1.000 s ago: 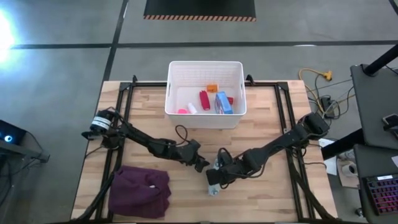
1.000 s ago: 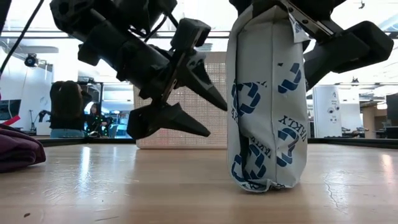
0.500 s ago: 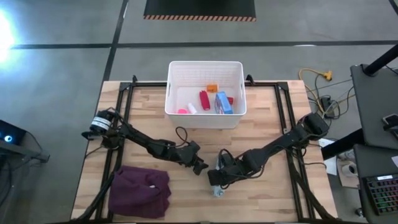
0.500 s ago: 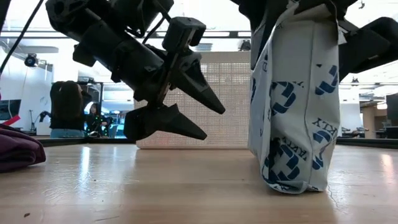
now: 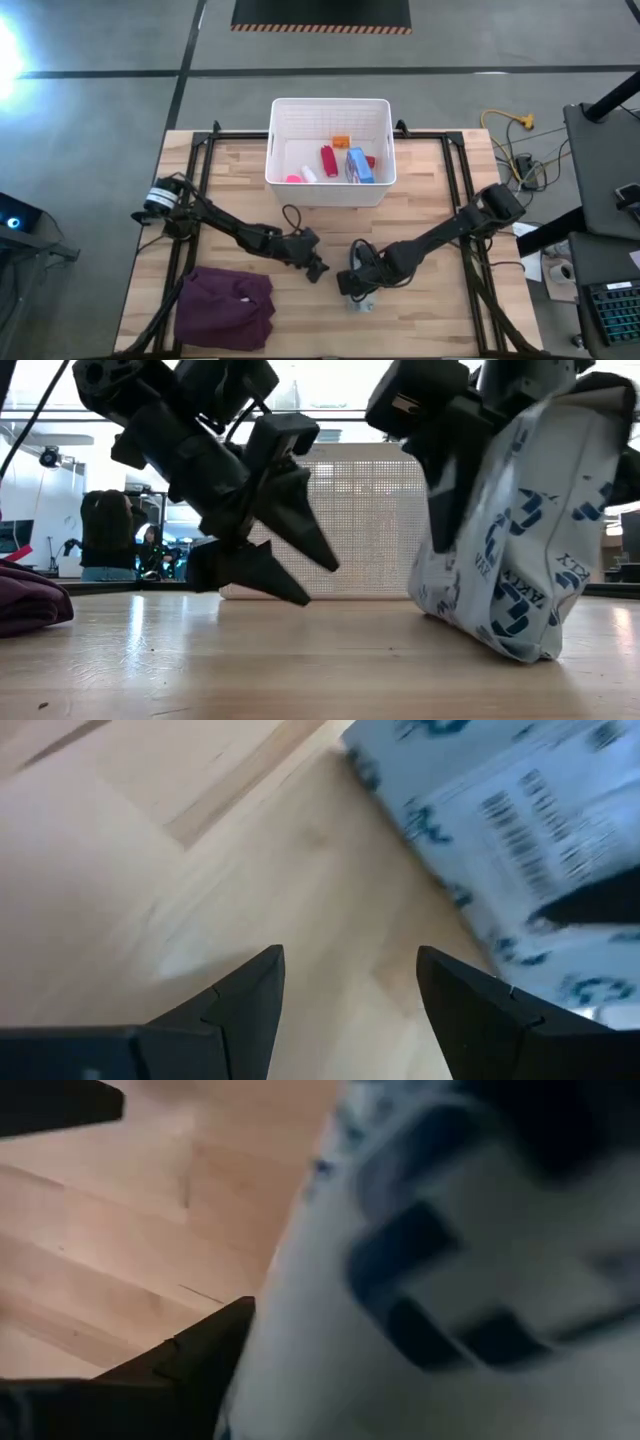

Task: Pick & place medical supplies in basket/bin
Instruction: Put the white mailer bag into the white bin, then return to Home Position

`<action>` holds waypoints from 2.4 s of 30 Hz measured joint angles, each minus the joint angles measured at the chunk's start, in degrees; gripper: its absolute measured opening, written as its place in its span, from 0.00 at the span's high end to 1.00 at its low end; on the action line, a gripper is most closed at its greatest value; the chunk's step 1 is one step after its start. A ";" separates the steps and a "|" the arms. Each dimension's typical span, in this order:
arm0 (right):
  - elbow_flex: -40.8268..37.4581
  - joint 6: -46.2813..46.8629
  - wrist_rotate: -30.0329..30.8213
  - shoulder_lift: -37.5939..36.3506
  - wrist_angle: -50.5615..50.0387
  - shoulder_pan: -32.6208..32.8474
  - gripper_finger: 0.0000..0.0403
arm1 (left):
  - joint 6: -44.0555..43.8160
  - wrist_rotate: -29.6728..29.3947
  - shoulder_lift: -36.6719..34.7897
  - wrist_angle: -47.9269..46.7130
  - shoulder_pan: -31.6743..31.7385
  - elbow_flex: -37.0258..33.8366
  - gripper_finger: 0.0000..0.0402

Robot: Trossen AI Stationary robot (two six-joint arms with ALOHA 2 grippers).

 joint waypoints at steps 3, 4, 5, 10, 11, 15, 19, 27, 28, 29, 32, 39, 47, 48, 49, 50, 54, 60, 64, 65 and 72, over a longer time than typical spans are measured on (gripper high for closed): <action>-0.19 -1.38 -0.17 0.15 -0.08 0.00 0.37 | -0.04 -0.28 -0.84 -2.46 -0.54 -0.01 0.47; -0.14 -2.01 -0.16 0.15 -0.11 0.00 0.40 | -0.04 -0.54 -1.34 -3.47 -0.76 -0.05 0.47; 0.00 -2.73 -0.13 0.15 -0.24 0.00 0.43 | -0.06 -0.72 -1.82 -4.01 -0.90 -0.30 0.47; 0.71 -6.83 0.62 -0.20 -0.10 -0.40 0.59 | -0.68 -4.57 -6.01 -4.77 -1.32 -2.67 0.47; 0.88 -8.08 1.06 -0.45 -0.14 -0.45 0.61 | -1.32 -6.01 -7.29 -5.50 -1.57 -3.30 0.47; 1.89 -12.52 5.16 -3.07 -0.26 -1.05 0.61 | -6.24 -13.37 -13.62 -10.39 -2.86 -6.72 0.47; 3.71 -19.87 11.72 -8.75 -0.90 -3.25 0.59 | -12.55 -20.35 -21.39 -11.66 -5.34 -11.40 0.47; 9.82 -37.34 24.85 -23.57 -1.51 -14.49 0.57 | -17.70 -30.48 -33.88 -11.65 -10.15 -17.06 0.47; 10.41 -39.69 24.49 -24.68 -1.36 -17.26 0.57 | -17.65 -30.91 -35.17 -11.67 -10.21 -17.18 0.47; 10.97 -41.95 23.25 -25.40 -1.40 -20.46 0.57 | -17.33 -31.47 -36.20 -11.49 -10.26 -17.15 0.47; 12.58 -47.58 13.39 -25.43 -1.08 -31.45 0.57 | -14.85 -32.37 -39.34 -11.72 -10.25 -16.73 0.47; 16.53 -53.30 -9.23 -16.65 -0.02 -48.35 0.46 | -6.04 -31.88 -45.29 -11.56 -10.24 -14.05 0.47; 25.69 -55.03 -12.72 -6.45 0.31 -49.92 0.28 | -3.10 -31.56 -50.37 -13.34 -10.18 -14.08 0.47; 27.08 -55.52 -12.39 -5.74 0.10 -49.92 0.26 | -3.04 -31.56 -50.71 -13.76 -10.12 -14.08 0.47; 28.66 -55.83 -11.67 -5.18 -0.44 -49.92 0.25 | -3.02 -31.54 -51.03 -14.37 -10.12 -14.08 0.47; 30.18 -56.29 -11.22 -4.67 -1.06 -49.92 0.23 | -3.06 -31.56 -51.28 -15.23 -10.12 -14.08 0.47; 36.11 -60.17 -7.23 -3.96 -7.01 -49.95 0.19 | -3.05 -31.99 -51.32 -16.13 -10.10 -14.10 0.47; 43.17 -67.10 0.30 -6.35 -24.24 -47.91 0.17 | -3.06 -32.26 -51.25 -16.72 -10.10 -14.10 0.47; 42.41 -70.68 1.17 -10.11 -28.80 -43.98 0.17 | -5.79 -31.86 -51.27 -14.80 -10.10 -14.06 0.47; 41.42 -70.85 2.00 -11.22 -28.78 -42.53 0.18 | -6.97 -31.01 -51.27 -14.58 -10.10 -14.03 0.47; 28.76 -71.10 10.21 -21.26 -27.93 -30.30 0.19 | 1.31 -25.97 -51.54 -12.28 -9.18 -14.03 0.47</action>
